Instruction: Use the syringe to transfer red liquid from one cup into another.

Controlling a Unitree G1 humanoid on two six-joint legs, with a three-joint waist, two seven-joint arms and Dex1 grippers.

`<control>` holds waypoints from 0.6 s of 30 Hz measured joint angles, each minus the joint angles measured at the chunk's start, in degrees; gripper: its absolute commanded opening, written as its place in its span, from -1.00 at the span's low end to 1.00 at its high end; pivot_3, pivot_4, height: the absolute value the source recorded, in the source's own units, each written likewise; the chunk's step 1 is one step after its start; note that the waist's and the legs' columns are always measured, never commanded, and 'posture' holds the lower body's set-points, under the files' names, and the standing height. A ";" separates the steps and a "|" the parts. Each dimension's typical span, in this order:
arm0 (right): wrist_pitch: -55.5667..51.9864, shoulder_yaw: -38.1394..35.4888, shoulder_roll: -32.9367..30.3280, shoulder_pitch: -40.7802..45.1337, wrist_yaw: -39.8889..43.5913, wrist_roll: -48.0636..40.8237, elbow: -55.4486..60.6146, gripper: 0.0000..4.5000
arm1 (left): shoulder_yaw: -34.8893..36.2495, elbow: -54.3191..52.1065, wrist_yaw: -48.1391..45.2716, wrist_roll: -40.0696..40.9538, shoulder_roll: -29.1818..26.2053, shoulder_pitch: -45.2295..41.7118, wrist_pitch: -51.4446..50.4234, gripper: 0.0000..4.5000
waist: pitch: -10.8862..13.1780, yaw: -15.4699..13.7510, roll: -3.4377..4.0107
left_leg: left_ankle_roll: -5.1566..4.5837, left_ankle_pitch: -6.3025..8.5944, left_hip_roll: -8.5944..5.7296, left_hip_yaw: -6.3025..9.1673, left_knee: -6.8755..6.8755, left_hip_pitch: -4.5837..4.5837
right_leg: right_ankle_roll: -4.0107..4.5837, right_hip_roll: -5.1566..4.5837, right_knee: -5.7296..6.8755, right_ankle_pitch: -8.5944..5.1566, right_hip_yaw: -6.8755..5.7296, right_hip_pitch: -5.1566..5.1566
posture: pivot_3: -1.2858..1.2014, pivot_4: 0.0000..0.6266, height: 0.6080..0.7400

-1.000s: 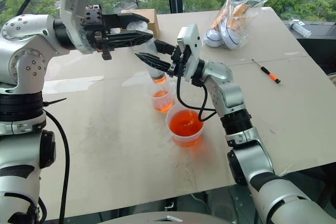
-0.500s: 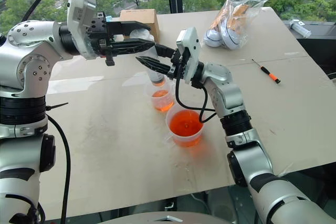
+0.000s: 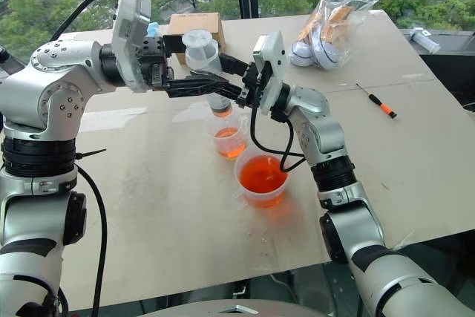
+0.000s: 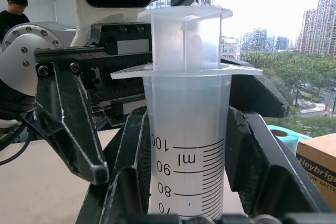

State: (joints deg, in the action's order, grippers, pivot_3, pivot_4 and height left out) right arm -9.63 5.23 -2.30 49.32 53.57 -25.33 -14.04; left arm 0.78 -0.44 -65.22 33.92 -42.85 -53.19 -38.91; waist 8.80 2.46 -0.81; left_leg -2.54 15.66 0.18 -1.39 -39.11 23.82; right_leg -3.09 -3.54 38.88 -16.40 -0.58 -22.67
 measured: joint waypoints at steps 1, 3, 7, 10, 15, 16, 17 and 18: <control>0.00 0.00 0.07 0.00 0.04 0.00 0.00 -0.36 | 0.89 0.65 0.46 0.19 0.29 -0.43 -0.26 0.97 | 0.00 0.00 0.00 | 0.00 0.00 0.00 0.00 0.00 0.00 | 0.00 0.00 0.00 0.00 -0.01 0.00 | 0.03 -0.52 1.00; 0.01 -0.28 0.24 0.04 -0.05 -0.16 0.00 -0.36 | 2.26 1.63 0.68 1.00 0.36 -1.58 -0.42 0.97 | 0.00 0.00 0.00 | 0.00 0.00 0.00 0.00 0.00 0.00 | 0.00 0.00 0.00 0.00 -0.01 0.00 | 0.03 -0.52 1.00; 0.03 -0.65 0.39 0.80 0.08 -0.32 0.02 -0.36 | 5.30 3.10 0.77 4.31 0.73 -3.54 -1.36 0.97 | 0.00 0.00 0.00 | 0.00 0.00 0.00 0.01 0.00 0.00 | 0.00 -0.01 0.00 0.00 -0.02 0.00 | 0.03 -0.52 1.00; 0.04 -0.65 0.30 0.79 0.55 -0.30 0.02 -0.36 | 9.47 4.98 1.88 7.61 1.29 -6.58 -2.56 0.97 | 0.00 0.01 -0.01 | 0.00 0.00 0.00 0.03 0.00 0.00 | 0.00 -0.01 0.00 0.00 -0.04 0.00 | 0.03 -0.52 1.00; 0.06 -0.64 0.37 0.79 0.97 -0.28 0.02 -0.36 | 12.24 5.86 5.02 10.10 2.93 -9.40 -3.28 0.97 | 0.00 -0.02 -0.01 | 0.00 0.00 -0.01 0.03 -0.01 0.00 | 0.00 -0.03 0.00 0.00 -0.04 0.01 | 0.03 -0.52 1.00; 0.06 -0.64 0.42 0.79 0.97 -0.27 0.01 -0.36 | 12.13 6.20 5.29 9.97 3.09 -9.38 -3.23 0.97 | 0.00 -0.01 -0.01 | 0.00 0.00 -0.01 0.03 -0.01 0.00 | 0.00 -0.03 0.00 0.00 -0.04 0.01 | 0.03 -0.52 1.00; 0.06 -0.64 0.48 0.79 0.97 -0.27 0.02 -0.36 | 11.86 6.30 5.27 9.42 3.04 -9.30 -3.01 0.97 | 0.00 0.01 -0.01 | 0.01 0.00 -0.01 0.03 -0.01 0.00 | 0.00 -0.02 0.01 0.00 -0.04 0.01 | 0.03 -0.52 1.00; 0.10 -0.65 0.50 0.79 0.95 -0.27 0.02 -0.36 | 11.10 6.30 5.12 8.44 2.90 -9.12 -2.62 0.97 | 0.00 0.02 0.00 | 0.01 0.00 -0.01 0.02 0.00 0.00 | 0.00 -0.02 0.01 0.00 -0.04 0.01 | 0.03 -0.52 1.00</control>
State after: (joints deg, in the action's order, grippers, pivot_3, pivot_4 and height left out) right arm -9.53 4.58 -1.80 50.11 54.51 -25.60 -14.02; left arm 11.88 5.86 -60.10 42.36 -39.94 -62.31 -41.53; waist 8.80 2.48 -0.81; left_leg -2.53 15.66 0.16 -1.37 -39.12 23.81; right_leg -3.10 -3.56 38.89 -16.40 -0.62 -22.66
